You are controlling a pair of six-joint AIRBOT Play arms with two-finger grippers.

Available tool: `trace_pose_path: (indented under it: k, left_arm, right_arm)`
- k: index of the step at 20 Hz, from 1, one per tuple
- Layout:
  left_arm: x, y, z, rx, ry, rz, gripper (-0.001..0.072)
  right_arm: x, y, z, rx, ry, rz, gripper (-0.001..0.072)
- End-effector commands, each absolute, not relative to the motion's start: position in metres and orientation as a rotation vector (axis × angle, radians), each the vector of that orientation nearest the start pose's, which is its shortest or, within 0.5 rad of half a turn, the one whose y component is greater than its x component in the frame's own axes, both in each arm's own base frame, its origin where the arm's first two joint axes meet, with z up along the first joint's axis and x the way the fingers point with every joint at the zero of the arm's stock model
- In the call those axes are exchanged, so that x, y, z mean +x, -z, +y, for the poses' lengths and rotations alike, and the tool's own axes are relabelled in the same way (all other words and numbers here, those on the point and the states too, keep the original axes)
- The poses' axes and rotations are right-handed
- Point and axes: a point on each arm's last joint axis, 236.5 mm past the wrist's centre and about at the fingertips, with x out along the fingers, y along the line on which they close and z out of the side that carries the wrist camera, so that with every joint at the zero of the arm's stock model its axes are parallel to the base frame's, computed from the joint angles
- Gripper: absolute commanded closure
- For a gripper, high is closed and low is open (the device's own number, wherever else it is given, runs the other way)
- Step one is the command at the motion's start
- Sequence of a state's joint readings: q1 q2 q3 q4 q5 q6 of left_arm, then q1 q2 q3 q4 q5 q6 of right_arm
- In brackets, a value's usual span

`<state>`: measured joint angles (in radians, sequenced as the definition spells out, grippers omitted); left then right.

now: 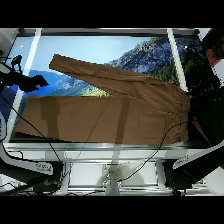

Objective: Fold the clothes and pants, and hang the long-sleeved shirts on hangers.

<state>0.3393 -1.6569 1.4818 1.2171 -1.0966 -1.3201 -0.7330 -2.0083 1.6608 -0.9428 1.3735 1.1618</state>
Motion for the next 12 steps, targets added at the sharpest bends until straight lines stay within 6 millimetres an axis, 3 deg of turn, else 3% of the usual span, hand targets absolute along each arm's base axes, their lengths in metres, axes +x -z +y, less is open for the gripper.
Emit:
trace_pose_path:
  k: [1, 4, 6, 7, 9, 12]
  left_arm:
    - [0.491, 0.019, 0.084, -0.300, 0.031, 1.130, 0.0015]
    - [0.507, 0.022, 0.078, -0.280, 0.029, 1.083, 0.0015]
    - [0.518, 0.035, 0.070, -0.292, 0.021, 1.073, 0.0015]
    - [0.525, 0.041, 0.065, -0.313, 0.004, 1.060, 0.0015]
    - [0.549, 0.047, 0.056, -0.382, -0.035, 0.983, 0.0015]
    - [0.593, 0.044, 0.037, -0.531, -0.051, 0.808, 0.0016]
  right_arm:
    - [0.431, 0.113, -0.187, 0.844, -0.155, 1.283, 0.0158]
    - [0.436, 0.115, -0.173, 0.821, -0.182, 1.302, 0.0182]
    - [0.441, 0.114, -0.164, 0.782, -0.216, 1.304, 0.0342]
    - [0.442, 0.114, -0.161, 0.778, -0.221, 1.306, 0.0456]
    - [0.442, 0.112, -0.159, 0.778, -0.227, 1.305, 0.0647]
    - [0.444, 0.106, -0.160, 0.767, -0.224, 1.293, 0.0654]
